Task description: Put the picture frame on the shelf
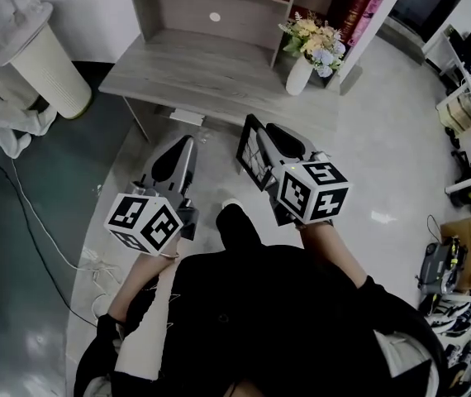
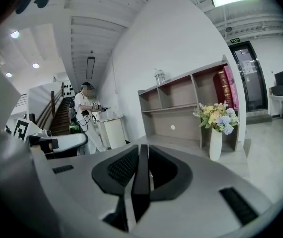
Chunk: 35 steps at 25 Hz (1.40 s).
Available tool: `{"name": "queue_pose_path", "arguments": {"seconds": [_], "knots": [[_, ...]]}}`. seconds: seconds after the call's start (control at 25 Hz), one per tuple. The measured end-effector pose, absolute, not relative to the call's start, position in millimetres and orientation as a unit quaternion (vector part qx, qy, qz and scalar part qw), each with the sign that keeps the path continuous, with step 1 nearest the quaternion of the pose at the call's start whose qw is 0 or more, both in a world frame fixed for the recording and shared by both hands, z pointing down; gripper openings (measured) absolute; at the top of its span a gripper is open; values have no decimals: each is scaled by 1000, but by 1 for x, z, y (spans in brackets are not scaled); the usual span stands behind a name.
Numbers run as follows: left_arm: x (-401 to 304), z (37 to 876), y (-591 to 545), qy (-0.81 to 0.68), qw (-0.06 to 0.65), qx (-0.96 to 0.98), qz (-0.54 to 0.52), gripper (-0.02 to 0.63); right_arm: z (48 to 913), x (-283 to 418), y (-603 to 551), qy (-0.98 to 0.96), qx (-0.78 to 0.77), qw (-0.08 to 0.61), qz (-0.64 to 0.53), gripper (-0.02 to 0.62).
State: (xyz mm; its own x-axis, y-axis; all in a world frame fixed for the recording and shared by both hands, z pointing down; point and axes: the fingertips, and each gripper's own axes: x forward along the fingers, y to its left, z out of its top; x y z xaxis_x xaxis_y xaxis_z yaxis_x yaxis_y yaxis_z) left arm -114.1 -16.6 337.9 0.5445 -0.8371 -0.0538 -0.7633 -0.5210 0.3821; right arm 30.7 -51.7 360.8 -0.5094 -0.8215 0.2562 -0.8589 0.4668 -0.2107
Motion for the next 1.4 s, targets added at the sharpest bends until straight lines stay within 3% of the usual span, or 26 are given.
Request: {"name": "queue_pose_path", "arguments": {"seconds": [1.4], "knots": [[-101,306,-252,-515,120,838,-135,11,326,41,-308,-894,430,40,118,74]]}}
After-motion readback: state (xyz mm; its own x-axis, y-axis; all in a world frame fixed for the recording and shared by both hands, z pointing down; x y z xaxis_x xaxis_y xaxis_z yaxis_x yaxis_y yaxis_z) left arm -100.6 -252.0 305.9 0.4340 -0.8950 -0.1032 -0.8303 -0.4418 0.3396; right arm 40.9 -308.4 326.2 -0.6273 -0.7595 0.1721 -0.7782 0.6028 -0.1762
